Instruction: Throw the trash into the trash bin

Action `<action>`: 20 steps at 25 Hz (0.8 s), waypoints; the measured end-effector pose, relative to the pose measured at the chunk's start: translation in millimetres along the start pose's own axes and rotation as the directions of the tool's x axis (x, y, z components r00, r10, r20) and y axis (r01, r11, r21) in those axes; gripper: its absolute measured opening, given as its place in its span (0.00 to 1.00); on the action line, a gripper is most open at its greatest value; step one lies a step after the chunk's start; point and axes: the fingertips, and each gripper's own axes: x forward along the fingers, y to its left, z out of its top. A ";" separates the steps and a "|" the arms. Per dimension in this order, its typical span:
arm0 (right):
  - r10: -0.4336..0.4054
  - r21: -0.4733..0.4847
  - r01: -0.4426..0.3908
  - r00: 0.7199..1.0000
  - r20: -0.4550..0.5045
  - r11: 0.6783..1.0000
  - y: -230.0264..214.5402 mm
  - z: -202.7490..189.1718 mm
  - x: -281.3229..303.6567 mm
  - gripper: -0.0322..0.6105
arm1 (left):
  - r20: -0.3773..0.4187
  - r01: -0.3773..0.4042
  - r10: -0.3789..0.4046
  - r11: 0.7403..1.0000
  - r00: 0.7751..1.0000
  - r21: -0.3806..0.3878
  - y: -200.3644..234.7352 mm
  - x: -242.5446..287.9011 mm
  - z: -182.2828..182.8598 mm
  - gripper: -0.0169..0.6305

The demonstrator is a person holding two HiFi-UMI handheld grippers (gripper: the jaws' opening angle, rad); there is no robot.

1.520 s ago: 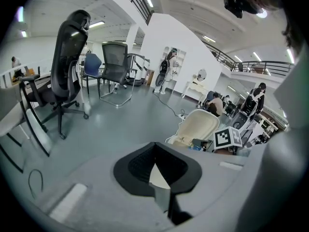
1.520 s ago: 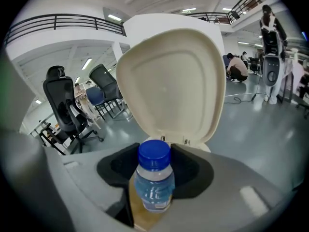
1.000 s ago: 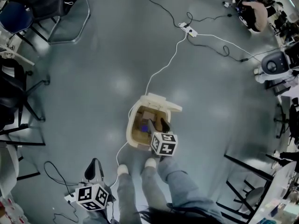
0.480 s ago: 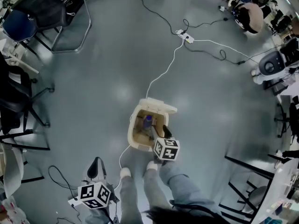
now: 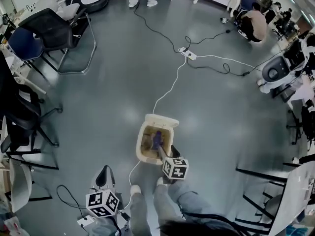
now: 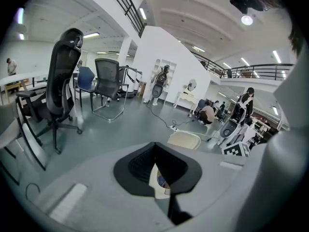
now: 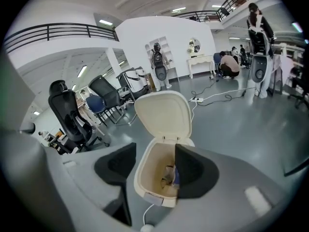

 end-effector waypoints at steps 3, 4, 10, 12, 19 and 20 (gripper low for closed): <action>0.003 -0.005 -0.003 1.000 0.009 1.000 7.1 11.2 -26.7 0.44 | 0.018 0.021 -0.021 1.000 1.000 0.021 -10.5 -9.6 17.0 0.04; 0.004 -0.010 -0.004 1.000 0.009 1.000 10.4 14.7 -35.2 0.44 | 0.025 0.029 -0.030 0.999 0.999 0.028 -13.1 -12.3 23.6 0.04; 0.015 -0.050 -0.015 1.000 0.011 0.999 27.0 40.3 -88.1 0.44 | 0.063 0.089 -0.093 0.994 0.994 0.063 -37.9 -22.4 57.3 0.04; 0.014 -0.058 -0.013 1.000 0.014 0.998 31.3 48.2 -106.3 0.43 | 0.076 0.113 -0.118 0.991 0.990 0.071 -49.8 -25.5 67.7 0.04; -0.025 -0.159 0.037 0.997 0.077 0.987 47.1 85.2 -186.3 0.18 | 0.136 0.247 -0.264 0.960 0.955 0.131 -116.4 -38.3 114.9 0.04; -0.037 -0.167 0.053 0.995 0.097 0.984 46.2 94.1 -199.8 0.15 | 0.144 0.261 -0.281 0.955 0.949 0.139 -127.4 -41.2 122.4 0.04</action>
